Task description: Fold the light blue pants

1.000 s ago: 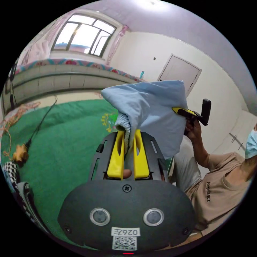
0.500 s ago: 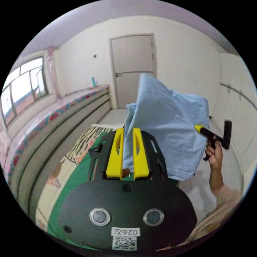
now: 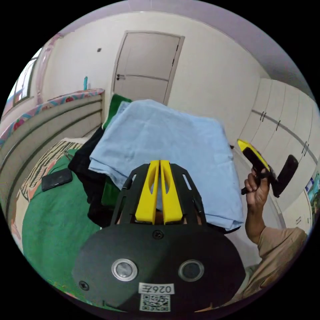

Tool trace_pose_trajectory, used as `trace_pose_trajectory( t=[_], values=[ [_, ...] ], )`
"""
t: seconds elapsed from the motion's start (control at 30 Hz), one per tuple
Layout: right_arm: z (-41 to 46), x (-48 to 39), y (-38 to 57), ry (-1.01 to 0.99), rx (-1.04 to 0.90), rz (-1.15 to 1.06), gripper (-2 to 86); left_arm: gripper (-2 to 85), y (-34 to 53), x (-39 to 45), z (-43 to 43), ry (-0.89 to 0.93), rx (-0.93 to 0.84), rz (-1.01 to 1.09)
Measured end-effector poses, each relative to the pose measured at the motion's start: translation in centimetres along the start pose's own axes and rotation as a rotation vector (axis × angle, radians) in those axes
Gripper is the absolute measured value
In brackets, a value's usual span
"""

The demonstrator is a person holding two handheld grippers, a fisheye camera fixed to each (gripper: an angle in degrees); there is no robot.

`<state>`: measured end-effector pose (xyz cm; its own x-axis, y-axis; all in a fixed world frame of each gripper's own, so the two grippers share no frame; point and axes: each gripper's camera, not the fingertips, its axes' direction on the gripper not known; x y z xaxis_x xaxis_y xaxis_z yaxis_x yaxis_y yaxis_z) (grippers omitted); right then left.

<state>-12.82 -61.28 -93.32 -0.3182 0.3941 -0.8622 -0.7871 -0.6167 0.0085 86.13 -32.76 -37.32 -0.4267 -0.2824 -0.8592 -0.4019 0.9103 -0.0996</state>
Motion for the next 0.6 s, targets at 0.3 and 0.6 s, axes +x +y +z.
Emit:
trace_pose_trajectory(
  t=[0.3,0.6],
  values=[
    [0.9,-9.2,11.7,0.059,-0.075,-0.097,-1.0,-1.0,5.6,6.1,-4.2,-0.33,-0.225,0.174],
    [-9.5,-29.5,20.4,-0.552,0.078,-0.245,-1.0,-0.9,26.5,8.4,-23.7,-0.719,-0.336,-0.054]
  ],
)
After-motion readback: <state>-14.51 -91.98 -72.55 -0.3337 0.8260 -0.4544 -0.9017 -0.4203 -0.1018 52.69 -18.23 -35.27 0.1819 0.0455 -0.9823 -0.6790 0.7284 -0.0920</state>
